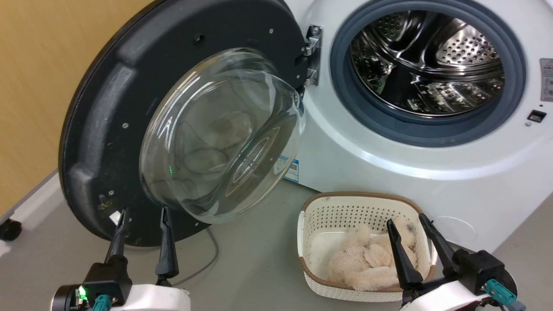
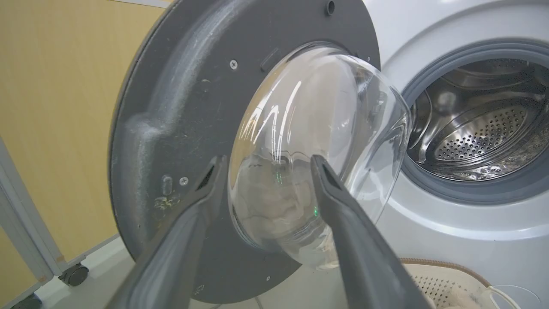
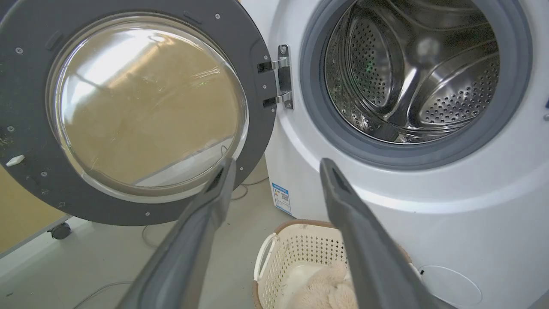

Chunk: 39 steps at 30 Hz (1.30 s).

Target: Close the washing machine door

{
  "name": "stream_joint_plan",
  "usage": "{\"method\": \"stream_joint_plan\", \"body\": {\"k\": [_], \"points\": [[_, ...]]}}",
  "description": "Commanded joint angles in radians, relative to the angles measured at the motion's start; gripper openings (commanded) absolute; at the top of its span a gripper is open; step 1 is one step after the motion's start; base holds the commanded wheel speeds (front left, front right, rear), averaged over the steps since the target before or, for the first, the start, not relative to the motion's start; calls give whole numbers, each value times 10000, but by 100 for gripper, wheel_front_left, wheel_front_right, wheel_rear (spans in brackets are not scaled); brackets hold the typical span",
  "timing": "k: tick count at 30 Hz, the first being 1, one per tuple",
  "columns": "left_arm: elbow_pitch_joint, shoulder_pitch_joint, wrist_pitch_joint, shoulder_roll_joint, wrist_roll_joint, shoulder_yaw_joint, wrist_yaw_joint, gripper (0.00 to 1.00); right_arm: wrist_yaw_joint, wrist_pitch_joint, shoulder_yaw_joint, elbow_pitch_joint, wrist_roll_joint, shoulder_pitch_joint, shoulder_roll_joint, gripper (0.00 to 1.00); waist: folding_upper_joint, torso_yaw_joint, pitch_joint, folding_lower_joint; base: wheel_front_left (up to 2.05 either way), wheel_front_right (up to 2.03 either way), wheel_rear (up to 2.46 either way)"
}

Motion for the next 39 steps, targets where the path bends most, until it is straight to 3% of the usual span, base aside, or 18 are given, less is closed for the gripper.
{"method": "stream_joint_plan", "body": {"k": [1, 30, 31, 32, 33, 39], "points": [[-69, 142, -136, -4, -117, 30, 68, 100, 5, -123, 58, 49, 145, -219, -66, 100, -1, 94, 11, 1, 0, 0, 0], [-350, 305, -649, -5, -329, 71, 329, 100, 6, -636, 385, 271, 473, -299, -59, 100, -1, 1126, 50, 0, 0, 0, 0], [-359, 302, -649, -5, -331, 67, 311, 90, 6, -636, 383, 268, 472, -296, -58, 100, -1, 1125, 50, 0, 0, 0, 0], [-369, 300, -649, -5, -334, 75, 292, 31, 6, -636, 380, 262, 470, -293, -56, 100, -1, 1126, 55, 0, 0, 0, 0], [-384, 292, -649, -5, -346, 93, 272, 2, 6, -636, 377, 254, 467, -291, -55, 100, -1, 1126, 60, 0, 0, 0, 0], [-707, 29, -649, 5, -491, 573, -10, 0, 6, -636, 324, 187, 410, -274, -47, 100, -1, 1124, 133, 0, 0, 0, 0]]}}
